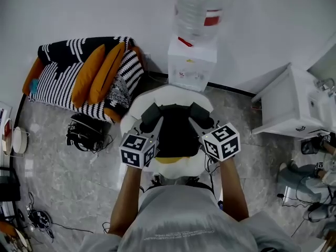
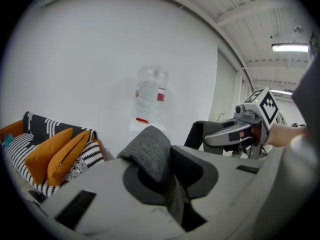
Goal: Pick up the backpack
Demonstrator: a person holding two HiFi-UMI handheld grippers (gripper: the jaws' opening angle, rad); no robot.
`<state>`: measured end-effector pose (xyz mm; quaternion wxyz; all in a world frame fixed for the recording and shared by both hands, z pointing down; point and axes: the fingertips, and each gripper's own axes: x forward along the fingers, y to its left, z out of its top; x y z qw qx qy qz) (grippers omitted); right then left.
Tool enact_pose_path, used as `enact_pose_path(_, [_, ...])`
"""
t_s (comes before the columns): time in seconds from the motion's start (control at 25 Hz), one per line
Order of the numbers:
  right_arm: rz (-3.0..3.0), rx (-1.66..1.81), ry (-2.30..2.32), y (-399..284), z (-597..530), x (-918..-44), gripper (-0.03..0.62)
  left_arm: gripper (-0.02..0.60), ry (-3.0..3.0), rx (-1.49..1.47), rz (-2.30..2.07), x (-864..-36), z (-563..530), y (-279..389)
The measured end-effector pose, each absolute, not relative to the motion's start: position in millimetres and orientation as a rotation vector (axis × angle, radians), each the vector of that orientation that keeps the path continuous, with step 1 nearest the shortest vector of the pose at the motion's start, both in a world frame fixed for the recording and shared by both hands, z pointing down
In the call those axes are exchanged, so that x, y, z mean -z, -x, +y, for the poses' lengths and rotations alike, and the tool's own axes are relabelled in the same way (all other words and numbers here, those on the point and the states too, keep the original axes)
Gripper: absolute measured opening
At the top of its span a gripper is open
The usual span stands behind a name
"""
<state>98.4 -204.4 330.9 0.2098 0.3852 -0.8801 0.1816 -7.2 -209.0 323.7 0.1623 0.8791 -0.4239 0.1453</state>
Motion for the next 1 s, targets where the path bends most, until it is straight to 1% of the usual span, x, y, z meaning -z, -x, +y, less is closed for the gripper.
enact_pose_path(0.16, [-2.474, -0.455, -1.063, -93, -208, -318, 0.037, 0.048, -2.531, -0.347, -1.243, -308, -214, 12])
enact_pose_path(0.4, [-2.515, -0.393, -1.027, -85, -207, -298, 0.037, 0.048, -2.566, -0.33, -1.265, -287, -211, 22])
enact_pose_path(0.8, [-2.575, -0.294, -1.01, -76, -212, -264, 0.037, 0.049, -2.643, -0.352, -1.339, -256, -213, 31])
enact_pose_path(1.0, [-2.595, -0.299, -1.022, -74, -216, -248, 0.037, 0.049, -2.694, -0.369, -1.398, -238, -216, 34])
